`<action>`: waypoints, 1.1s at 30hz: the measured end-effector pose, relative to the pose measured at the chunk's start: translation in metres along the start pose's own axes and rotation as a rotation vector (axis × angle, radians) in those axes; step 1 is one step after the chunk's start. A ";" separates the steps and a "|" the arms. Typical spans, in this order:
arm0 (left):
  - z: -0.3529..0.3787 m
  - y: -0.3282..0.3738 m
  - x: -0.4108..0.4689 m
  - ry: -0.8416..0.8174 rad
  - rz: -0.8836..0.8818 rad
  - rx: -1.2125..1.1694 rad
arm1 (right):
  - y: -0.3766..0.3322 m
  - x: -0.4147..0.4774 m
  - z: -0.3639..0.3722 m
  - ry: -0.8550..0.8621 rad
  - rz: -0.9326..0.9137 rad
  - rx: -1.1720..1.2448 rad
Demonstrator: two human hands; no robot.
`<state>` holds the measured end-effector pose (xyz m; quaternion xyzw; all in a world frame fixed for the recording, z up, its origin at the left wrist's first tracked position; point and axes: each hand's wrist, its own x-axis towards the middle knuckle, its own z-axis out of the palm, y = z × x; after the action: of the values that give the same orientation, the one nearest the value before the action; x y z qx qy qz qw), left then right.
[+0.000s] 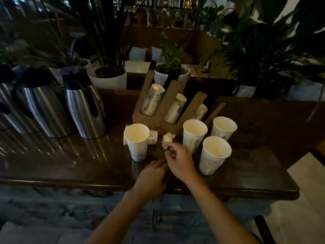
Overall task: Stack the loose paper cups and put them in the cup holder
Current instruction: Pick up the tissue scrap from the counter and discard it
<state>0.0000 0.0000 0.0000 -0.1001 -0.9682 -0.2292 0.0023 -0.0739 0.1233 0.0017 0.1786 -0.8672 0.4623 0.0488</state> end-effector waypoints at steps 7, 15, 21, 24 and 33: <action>0.004 -0.013 -0.014 -0.070 -0.034 0.118 | 0.020 0.068 0.033 -0.337 0.115 -0.472; 0.000 -0.026 -0.032 -0.058 -0.058 0.116 | 0.029 0.023 0.034 -0.244 -0.042 -0.613; 0.005 -0.033 -0.056 0.029 -0.044 -0.010 | 0.024 -0.075 -0.004 -0.164 -0.037 -0.224; 0.024 -0.024 -0.065 -0.012 -0.058 -0.048 | 0.025 -0.127 -0.028 -0.155 0.021 -0.128; 0.131 0.065 -0.042 -0.313 0.014 -0.139 | 0.115 -0.228 -0.085 -0.267 0.378 -0.155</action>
<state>0.0592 0.1066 -0.0907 -0.1412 -0.9379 -0.2770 -0.1536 0.0906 0.3115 -0.0972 0.0682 -0.9168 0.3677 -0.1401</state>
